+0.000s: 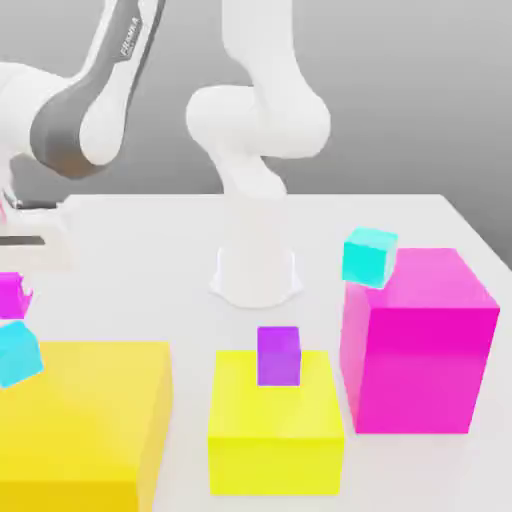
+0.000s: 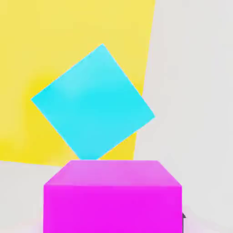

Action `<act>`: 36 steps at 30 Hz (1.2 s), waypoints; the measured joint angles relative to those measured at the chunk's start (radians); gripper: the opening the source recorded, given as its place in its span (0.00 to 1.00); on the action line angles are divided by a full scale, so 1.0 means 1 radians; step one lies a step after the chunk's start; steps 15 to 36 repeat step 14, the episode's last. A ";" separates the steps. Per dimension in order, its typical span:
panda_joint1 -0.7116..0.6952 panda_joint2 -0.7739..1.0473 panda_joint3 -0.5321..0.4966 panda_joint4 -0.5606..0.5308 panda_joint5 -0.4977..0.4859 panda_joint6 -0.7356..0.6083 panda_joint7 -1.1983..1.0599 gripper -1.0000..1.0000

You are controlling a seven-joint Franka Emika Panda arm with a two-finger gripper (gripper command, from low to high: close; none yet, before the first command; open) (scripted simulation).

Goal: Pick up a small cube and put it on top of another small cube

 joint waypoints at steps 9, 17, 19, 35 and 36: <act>0.006 0.009 -0.001 -0.005 0.160 0.081 0.216 0.00; 0.010 0.061 0.000 -0.026 0.182 0.152 0.202 1.00; 0.010 0.061 0.000 -0.026 0.182 0.152 0.202 1.00; 0.010 0.061 0.000 -0.026 0.182 0.152 0.202 1.00; 0.010 0.061 0.000 -0.026 0.182 0.152 0.202 1.00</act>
